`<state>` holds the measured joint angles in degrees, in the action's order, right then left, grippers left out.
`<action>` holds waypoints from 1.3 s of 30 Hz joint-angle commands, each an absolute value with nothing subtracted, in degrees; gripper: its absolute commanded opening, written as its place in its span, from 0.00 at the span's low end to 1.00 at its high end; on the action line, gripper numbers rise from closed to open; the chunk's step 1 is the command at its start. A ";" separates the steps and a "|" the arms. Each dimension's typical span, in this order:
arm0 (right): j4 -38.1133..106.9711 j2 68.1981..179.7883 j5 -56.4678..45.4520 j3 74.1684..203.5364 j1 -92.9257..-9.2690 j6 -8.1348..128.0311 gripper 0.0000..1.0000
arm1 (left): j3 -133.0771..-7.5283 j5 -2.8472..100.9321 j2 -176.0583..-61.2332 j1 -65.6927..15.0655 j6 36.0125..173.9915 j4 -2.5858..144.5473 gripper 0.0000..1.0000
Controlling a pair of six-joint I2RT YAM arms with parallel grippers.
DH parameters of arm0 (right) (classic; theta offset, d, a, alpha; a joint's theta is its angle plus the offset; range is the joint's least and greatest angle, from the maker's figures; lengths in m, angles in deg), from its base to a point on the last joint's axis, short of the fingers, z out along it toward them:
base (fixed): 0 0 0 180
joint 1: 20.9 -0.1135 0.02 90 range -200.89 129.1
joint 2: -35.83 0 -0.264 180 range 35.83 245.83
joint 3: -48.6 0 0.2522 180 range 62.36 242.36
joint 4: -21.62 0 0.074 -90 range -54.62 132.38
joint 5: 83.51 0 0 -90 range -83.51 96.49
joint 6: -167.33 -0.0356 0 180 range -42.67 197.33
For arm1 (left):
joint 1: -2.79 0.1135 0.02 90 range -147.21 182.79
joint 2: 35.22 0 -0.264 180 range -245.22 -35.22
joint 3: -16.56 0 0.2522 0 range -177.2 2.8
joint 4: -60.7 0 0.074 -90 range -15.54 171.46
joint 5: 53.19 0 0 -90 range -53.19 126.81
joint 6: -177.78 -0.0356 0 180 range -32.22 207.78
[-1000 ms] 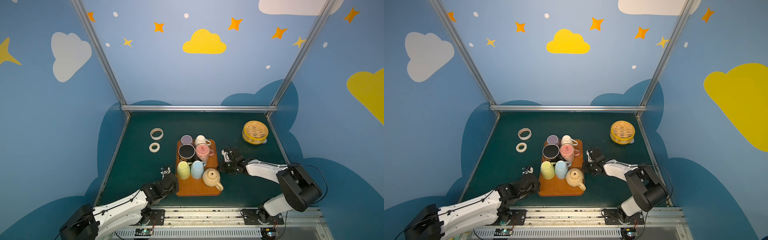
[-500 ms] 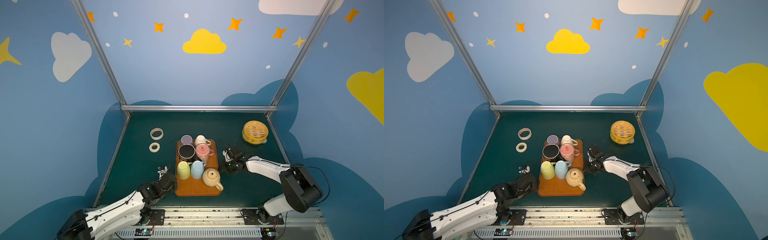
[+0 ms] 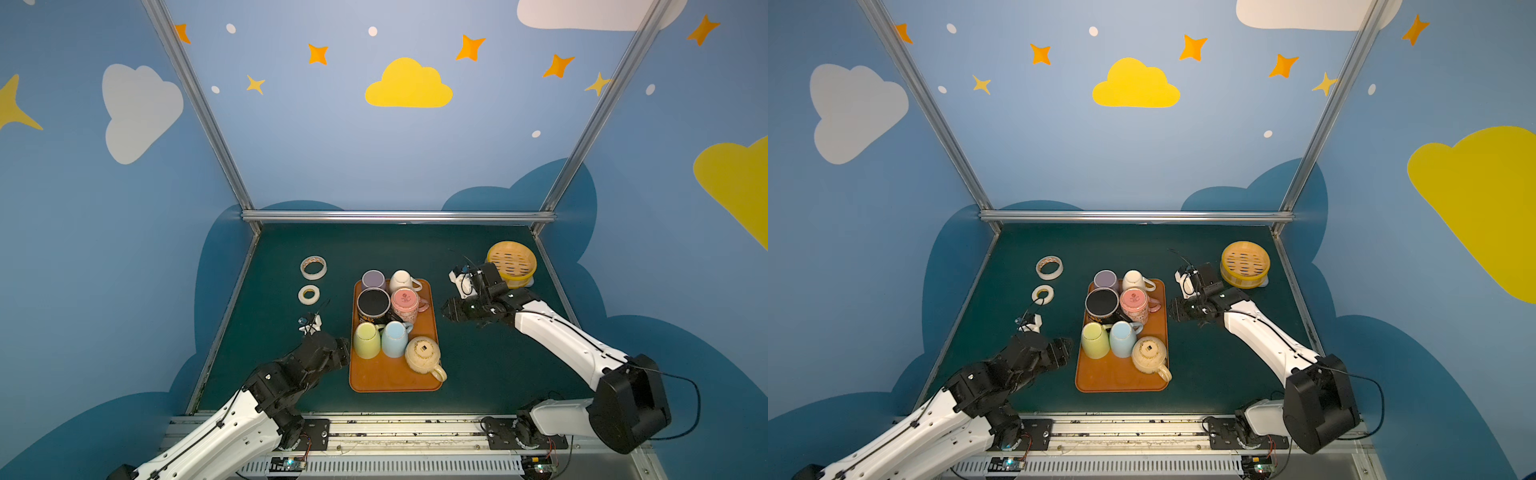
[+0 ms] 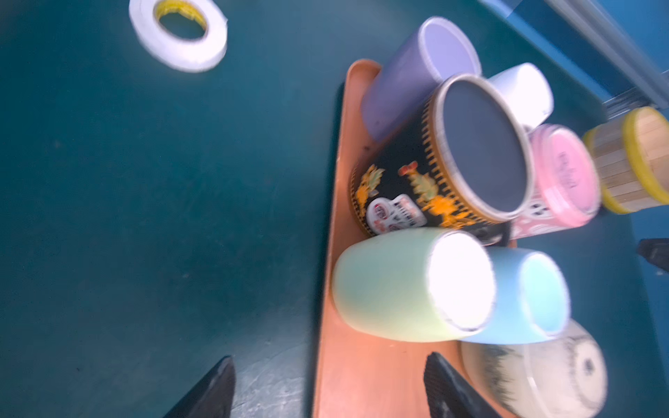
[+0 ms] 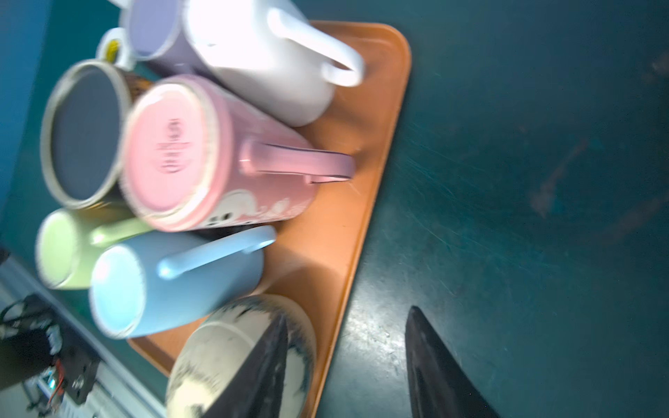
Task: Turn the mug right side up
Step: Move the tray to the center of the table, then rotate the mug on the tray.
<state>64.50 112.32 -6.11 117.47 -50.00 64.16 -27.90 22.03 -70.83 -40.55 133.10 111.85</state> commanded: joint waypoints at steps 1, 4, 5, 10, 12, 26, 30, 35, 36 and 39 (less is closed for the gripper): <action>67.12 109.89 -9.77 119.58 -52.21 71.93 0.49 | -32.76 23.75 -73.72 -40.09 128.08 113.83 0.85; 68.77 109.67 -8.51 121.37 -52.90 73.78 0.50 | -36.88 24.74 -76.96 -39.76 125.58 113.84 0.89; 69.35 110.02 -7.67 122.17 -52.89 73.73 0.50 | -37.86 24.92 -77.88 -39.73 124.89 113.76 0.90; 72.01 115.57 -4.83 127.77 -52.93 73.91 0.51 | -41.26 26.73 -82.54 -38.43 122.43 111.72 0.90; 73.00 118.89 -3.47 130.37 -52.89 73.96 0.52 | -41.83 27.59 -83.74 -37.77 121.92 110.83 0.90; 74.52 140.06 -0.89 144.70 -50.69 78.21 0.46 | -42.31 29.34 -84.05 -36.26 120.55 111.80 0.91; 75.60 145.19 -1.38 149.36 -50.73 77.70 0.38 | -41.74 29.68 -83.30 -36.06 120.70 112.26 0.91; 76.68 148.30 -1.73 151.67 -51.57 77.33 0.24 | -41.16 29.96 -82.47 -35.97 121.09 112.52 0.91; 76.82 148.54 -1.64 151.58 -51.74 77.26 0.21 | -41.07 29.96 -82.35 -36.00 121.18 112.52 0.91; 76.63 148.29 -0.99 150.35 -52.10 76.64 0.15 | -40.16 29.78 -81.98 -35.95 121.70 111.76 0.91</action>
